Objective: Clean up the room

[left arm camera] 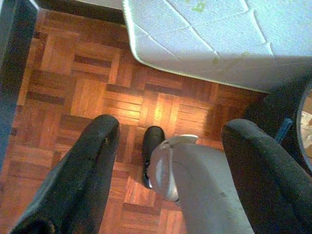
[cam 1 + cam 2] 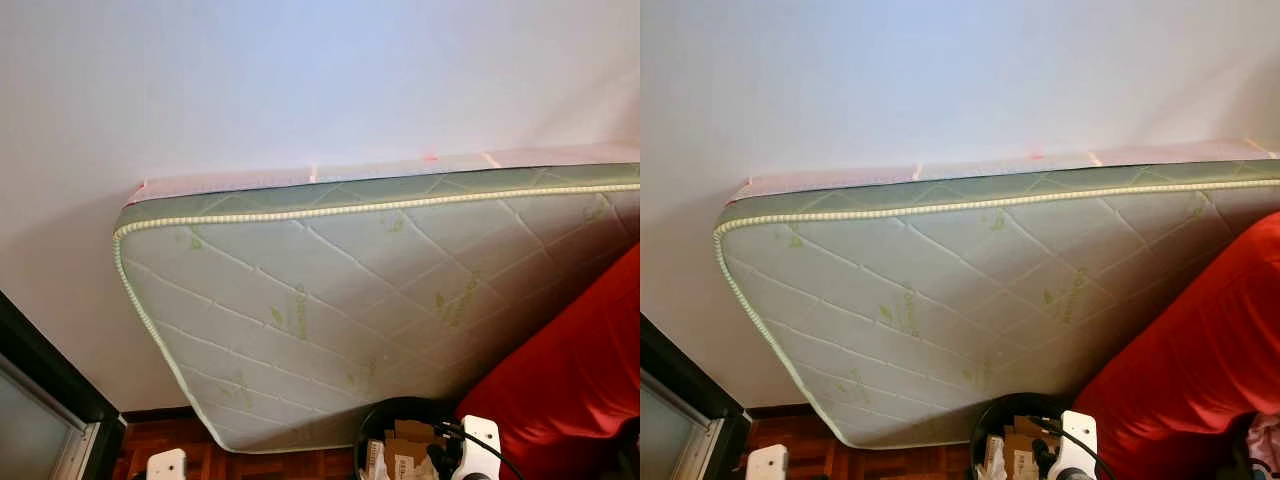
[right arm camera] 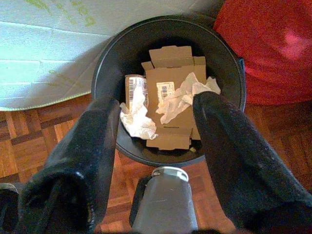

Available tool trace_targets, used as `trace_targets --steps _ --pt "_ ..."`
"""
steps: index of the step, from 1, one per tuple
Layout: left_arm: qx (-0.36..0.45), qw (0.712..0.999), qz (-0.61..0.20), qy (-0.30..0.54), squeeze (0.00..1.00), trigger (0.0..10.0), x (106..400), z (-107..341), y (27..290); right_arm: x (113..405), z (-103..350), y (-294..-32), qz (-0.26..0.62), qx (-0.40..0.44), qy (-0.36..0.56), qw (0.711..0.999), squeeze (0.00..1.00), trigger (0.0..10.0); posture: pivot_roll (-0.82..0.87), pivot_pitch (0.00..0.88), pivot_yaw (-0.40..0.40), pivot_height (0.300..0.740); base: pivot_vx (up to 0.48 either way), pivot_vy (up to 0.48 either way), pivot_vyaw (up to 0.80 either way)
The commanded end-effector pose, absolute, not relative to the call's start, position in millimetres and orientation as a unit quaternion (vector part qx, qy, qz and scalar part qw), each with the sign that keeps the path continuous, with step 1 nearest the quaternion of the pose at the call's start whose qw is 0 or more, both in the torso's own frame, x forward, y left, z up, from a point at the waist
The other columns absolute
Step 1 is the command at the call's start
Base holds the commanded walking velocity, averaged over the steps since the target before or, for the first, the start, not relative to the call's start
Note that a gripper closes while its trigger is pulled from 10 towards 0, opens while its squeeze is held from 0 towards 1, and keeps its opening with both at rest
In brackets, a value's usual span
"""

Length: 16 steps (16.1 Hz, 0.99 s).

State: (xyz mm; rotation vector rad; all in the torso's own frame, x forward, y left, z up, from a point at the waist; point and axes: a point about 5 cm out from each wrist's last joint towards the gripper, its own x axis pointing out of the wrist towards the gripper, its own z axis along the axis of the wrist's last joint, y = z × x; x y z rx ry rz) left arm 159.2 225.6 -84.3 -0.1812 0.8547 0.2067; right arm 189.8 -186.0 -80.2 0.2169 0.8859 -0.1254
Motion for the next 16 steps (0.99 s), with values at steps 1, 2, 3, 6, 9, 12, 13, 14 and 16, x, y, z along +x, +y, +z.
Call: trace_targets --steps 1,2,3,6,9,12,13,14,16 --pt "-0.088 0.896 0.106 0.422 0.00 10.0 152.7 -86.4 229.6 190.2 -79.8 -187.4 -0.062 0.106 0.427 0.896 0.00 10.0 0.03 0.025 -0.005 0.691 -0.240 0.000 0.00" --pt "-0.089 0.896 0.107 0.422 0.00 10.0 152.1 -86.5 229.9 190.0 -79.9 -187.7 -0.062 0.106 0.427 0.896 0.00 10.0 0.03 0.031 -0.007 0.691 -0.251 0.000 0.00" --pt "-0.089 0.896 0.108 0.422 0.00 10.0 151.9 -86.6 229.8 189.9 -79.9 -187.8 -0.062 0.106 0.427 0.896 0.00 10.0 0.03 0.033 -0.007 0.691 -0.251 0.000 0.00" --pt "-0.092 0.896 0.107 0.422 0.00 10.0 151.1 -87.4 227.3 189.5 -80.1 -188.0 -0.060 0.107 0.429 0.895 0.00 10.0 0.03 0.038 -0.008 0.691 -0.249 0.000 0.00" --pt "-0.093 0.896 0.107 0.421 0.00 10.0 150.6 -87.8 226.1 189.0 -80.3 -188.5 -0.060 0.106 0.429 0.895 0.00 10.0 0.03 0.045 -0.011 0.691 -0.249 0.000 0.00" --pt "-0.093 0.896 0.106 0.421 0.00 10.0 152.0 -87.8 223.9 188.2 -80.6 -188.8 -0.059 0.106 0.430 0.895 0.00 10.0 0.03 0.048 -0.011 0.691 -0.165 0.000 0.00" --pt "-0.093 0.897 0.106 0.420 0.00 10.0 154.6 -87.4 221.6 187.8 -80.8 -188.9 -0.059 0.106 0.430 0.895 0.00 10.0 0.03 0.049 -0.012 0.691 0.000 0.000 0.00" --pt "-0.092 0.898 0.104 0.418 0.00 10.0 158.8 -86.5 218.2 187.6 -80.9 -189.0 -0.059 0.106 0.430 0.895 0.00 10.0 0.03 0.050 -0.012 0.691 0.000 0.000 0.00" --pt "-0.092 0.900 0.102 0.414 0.00 10.0 166.4 -84.6 213.2 187.0 -81.0 -189.1 -0.061 0.106 0.429 0.895 0.00 10.0 0.03 0.053 -0.012 0.691 0.000 0.000 0.00"
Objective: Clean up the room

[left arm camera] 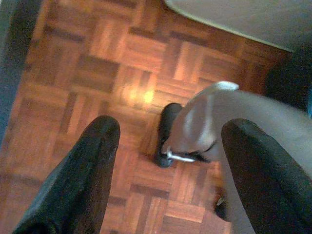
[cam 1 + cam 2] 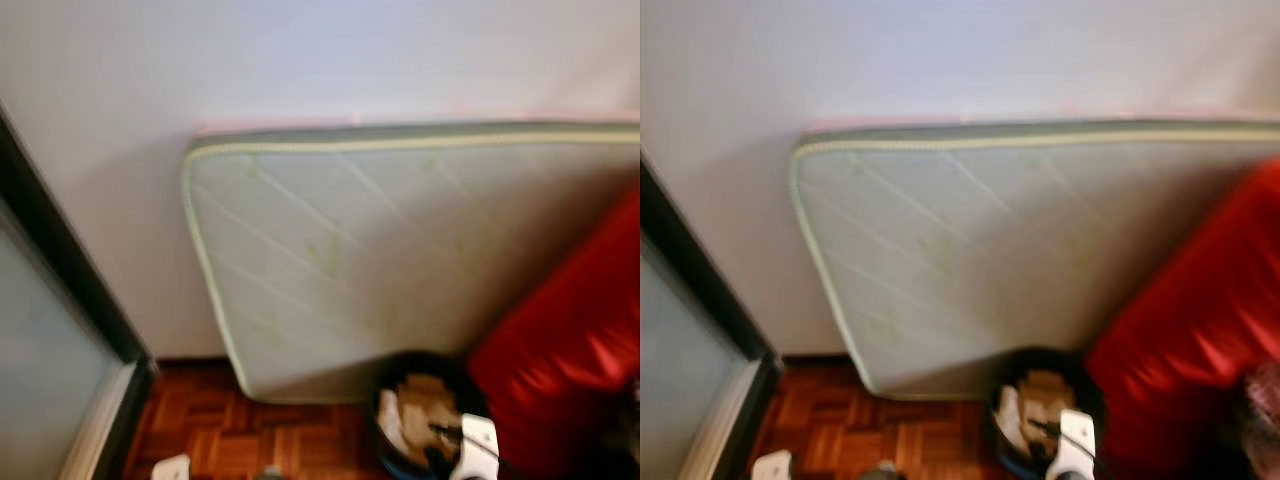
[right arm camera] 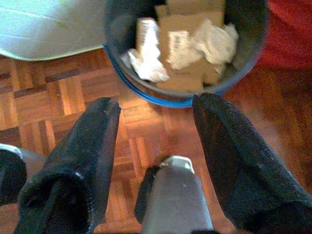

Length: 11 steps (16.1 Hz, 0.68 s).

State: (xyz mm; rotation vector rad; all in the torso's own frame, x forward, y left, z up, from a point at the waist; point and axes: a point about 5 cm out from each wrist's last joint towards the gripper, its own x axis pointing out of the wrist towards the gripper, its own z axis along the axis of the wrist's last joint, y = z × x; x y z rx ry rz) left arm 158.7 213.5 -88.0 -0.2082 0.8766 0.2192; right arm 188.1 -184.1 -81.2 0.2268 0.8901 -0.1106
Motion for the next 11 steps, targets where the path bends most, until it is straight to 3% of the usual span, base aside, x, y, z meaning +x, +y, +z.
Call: trace_targets --steps 1,5,10,11 --pt "-0.093 0.901 0.101 0.412 0.00 10.0 169.4 -83.8 211.5 186.8 -81.1 -189.2 -0.063 0.107 0.429 0.895 0.00 10.0 0.04 0.055 -0.012 0.691 0.000 0.000 0.00" --pt "-0.094 0.897 0.108 0.417 0.00 10.0 162.0 -85.4 218.9 186.2 -81.5 -189.6 -0.066 0.107 0.431 0.893 0.00 10.0 0.04 0.055 -0.013 0.691 0.000 0.000 0.00" --pt "-0.098 0.893 0.115 0.423 0.00 10.0 148.8 -88.2 227.9 187.2 -80.9 -190.0 -0.062 0.107 0.430 0.894 0.00 10.0 0.04 0.049 -0.017 0.691 0.000 0.000 -0.69" --pt "-0.098 0.893 0.115 0.424 0.00 10.0 147.4 -88.7 227.9 187.6 -80.6 -190.2 -0.063 0.109 0.428 0.895 0.00 10.0 0.04 0.049 -0.018 0.691 0.000 0.000 0.00"
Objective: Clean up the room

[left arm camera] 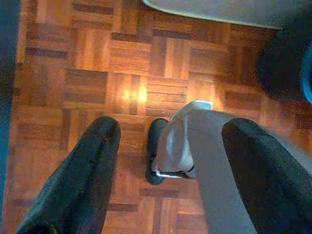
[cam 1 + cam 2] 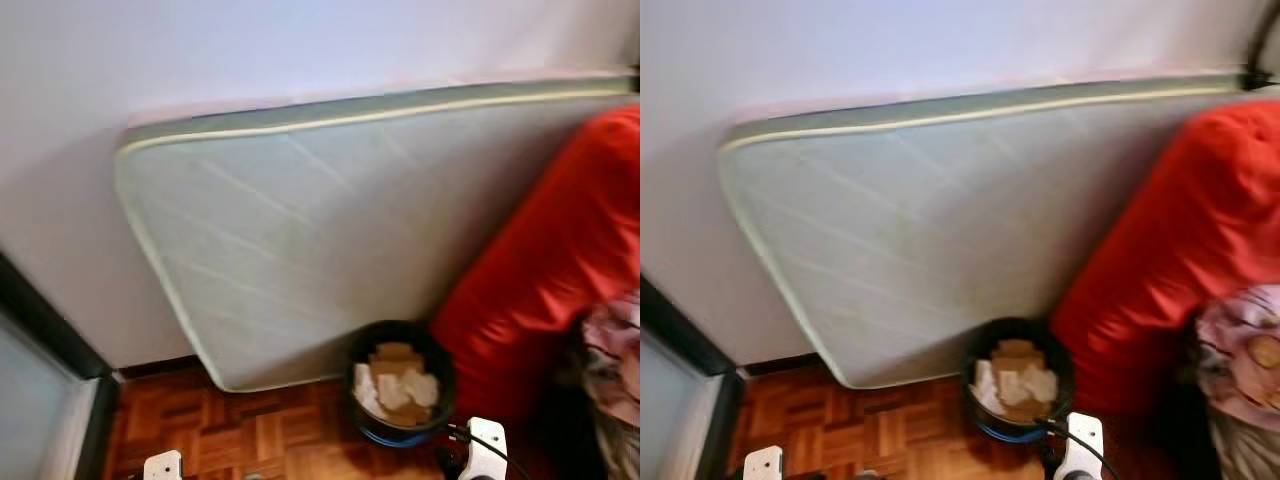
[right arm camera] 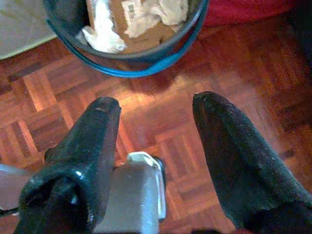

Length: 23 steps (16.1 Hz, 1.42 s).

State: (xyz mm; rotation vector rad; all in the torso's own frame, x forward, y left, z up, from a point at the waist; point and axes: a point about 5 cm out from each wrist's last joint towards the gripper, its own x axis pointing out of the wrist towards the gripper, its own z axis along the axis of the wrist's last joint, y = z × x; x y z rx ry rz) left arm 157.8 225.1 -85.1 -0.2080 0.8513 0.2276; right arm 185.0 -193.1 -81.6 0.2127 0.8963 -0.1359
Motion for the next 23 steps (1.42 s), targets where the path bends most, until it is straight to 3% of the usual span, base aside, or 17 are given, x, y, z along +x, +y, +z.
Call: trace_targets --steps 1,6,12,20,23 --pt "-0.099 0.893 0.115 0.424 0.00 10.0 147.0 -88.9 227.8 187.9 -80.4 -190.4 -0.064 0.110 0.427 0.895 0.00 10.0 0.04 0.048 -0.019 0.691 0.000 0.000 0.00" --pt "-0.102 0.895 0.112 0.420 0.00 10.0 153.6 -87.8 222.2 189.8 -79.2 -191.6 -0.059 0.101 0.424 0.898 0.00 10.0 0.04 0.044 -0.024 0.691 0.000 0.000 0.00" --pt "-0.103 0.896 0.108 0.418 0.00 10.0 157.6 -87.2 218.1 190.5 -78.8 -190.8 -0.065 0.120 0.418 0.898 0.00 10.0 0.04 0.038 -0.024 0.740 0.000 0.000 0.00" --pt "-0.104 0.898 0.103 0.414 0.00 10.0 162.1 -86.8 210.2 191.0 -78.0 -193.6 -0.062 0.111 0.417 0.900 0.00 10.0 0.03 0.010 -0.026 0.740 0.000 0.000 0.00" --pt "-0.101 0.898 0.101 0.417 0.00 10.0 162.9 -87.1 207.8 190.6 -78.2 -194.9 -0.060 0.108 0.420 0.899 0.00 10.0 0.02 0.000 -0.024 0.740 0.000 0.000 -0.68"
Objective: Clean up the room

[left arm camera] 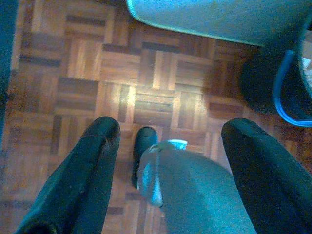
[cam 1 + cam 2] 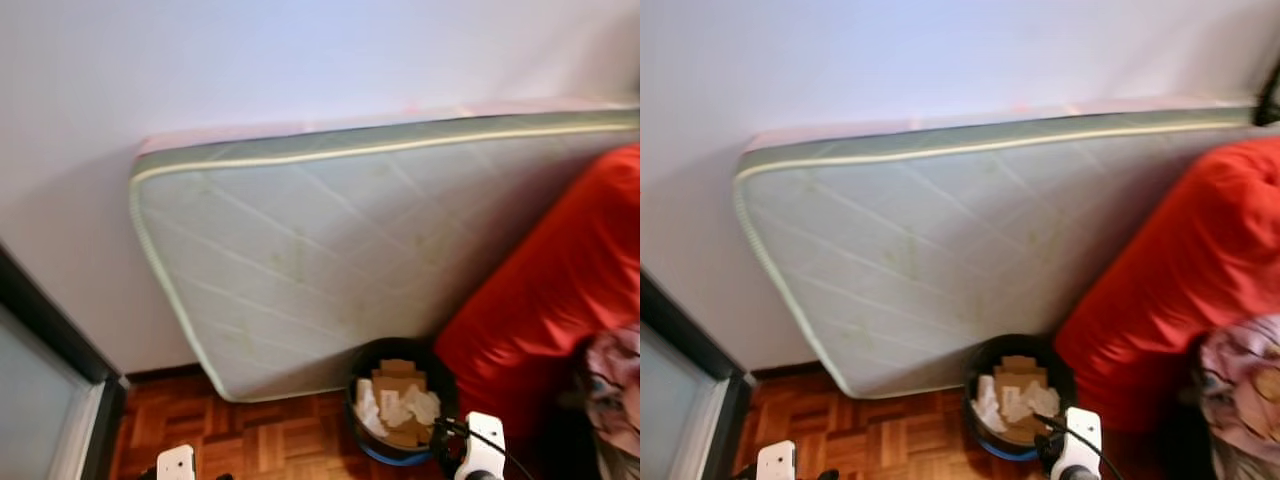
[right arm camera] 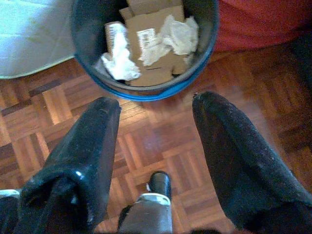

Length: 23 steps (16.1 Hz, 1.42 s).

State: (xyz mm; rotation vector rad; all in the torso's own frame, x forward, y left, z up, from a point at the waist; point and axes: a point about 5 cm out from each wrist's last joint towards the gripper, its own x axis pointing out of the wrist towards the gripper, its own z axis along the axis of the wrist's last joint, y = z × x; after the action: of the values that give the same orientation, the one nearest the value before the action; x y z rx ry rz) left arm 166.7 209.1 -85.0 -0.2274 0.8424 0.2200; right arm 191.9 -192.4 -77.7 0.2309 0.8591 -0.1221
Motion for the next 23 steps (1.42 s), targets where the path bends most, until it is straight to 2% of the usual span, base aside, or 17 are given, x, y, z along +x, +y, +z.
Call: trace_targets --steps 1,4,8,11,15,18,23 --pt "-0.098 0.896 0.103 0.420 0.00 10.0 162.2 -87.3 209.4 190.2 -78.4 -195.2 -0.059 0.106 0.422 0.899 0.00 10.0 0.01 0.000 -0.023 0.740 0.000 0.000 -0.76" --pt "-0.091 0.894 0.106 0.425 0.00 10.0 155.2 -88.1 219.3 189.6 -78.8 -194.8 -0.058 0.105 0.423 0.898 0.00 10.0 0.00 0.000 -0.014 0.740 0.000 0.000 -0.75" --pt "-0.074 0.889 0.107 0.438 0.00 10.0 121.5 -91.9 244.9 188.7 -79.4 -193.8 -0.061 0.106 0.424 0.897 0.00 10.0 0.00 0.000 -0.005 0.740 0.000 0.000 -0.75" --pt "-0.076 0.888 0.112 0.440 0.00 10.0 118.2 -92.2 247.4 188.3 -79.6 -194.3 -0.060 0.105 0.426 0.897 0.00 10.0 0.00 0.000 -0.008 0.740 0.000 -0.310 -0.75" --pt "-0.075 0.890 0.105 0.438 0.00 10.0 135.2 -90.9 235.9 188.4 -79.6 -194.3 -0.059 0.104 0.426 0.897 0.00 10.0 0.01 0.000 -0.011 0.740 0.000 0.000 -0.75" --pt "-0.077 0.899 0.091 0.421 0.00 10.0 166.4 -84.8 213.5 190.3 -78.7 -194.2 -0.060 0.105 0.424 0.897 0.00 10.0 0.01 0.000 -0.010 0.740 0.000 0.000 -0.75" --pt "-0.077 0.899 0.097 0.420 0.00 10.0 169.6 -83.0 217.3 194.4 -76.6 -193.4 -0.064 0.108 0.417 0.900 0.00 10.0 0.01 0.000 -0.014 0.740 0.000 0.000 -0.75"
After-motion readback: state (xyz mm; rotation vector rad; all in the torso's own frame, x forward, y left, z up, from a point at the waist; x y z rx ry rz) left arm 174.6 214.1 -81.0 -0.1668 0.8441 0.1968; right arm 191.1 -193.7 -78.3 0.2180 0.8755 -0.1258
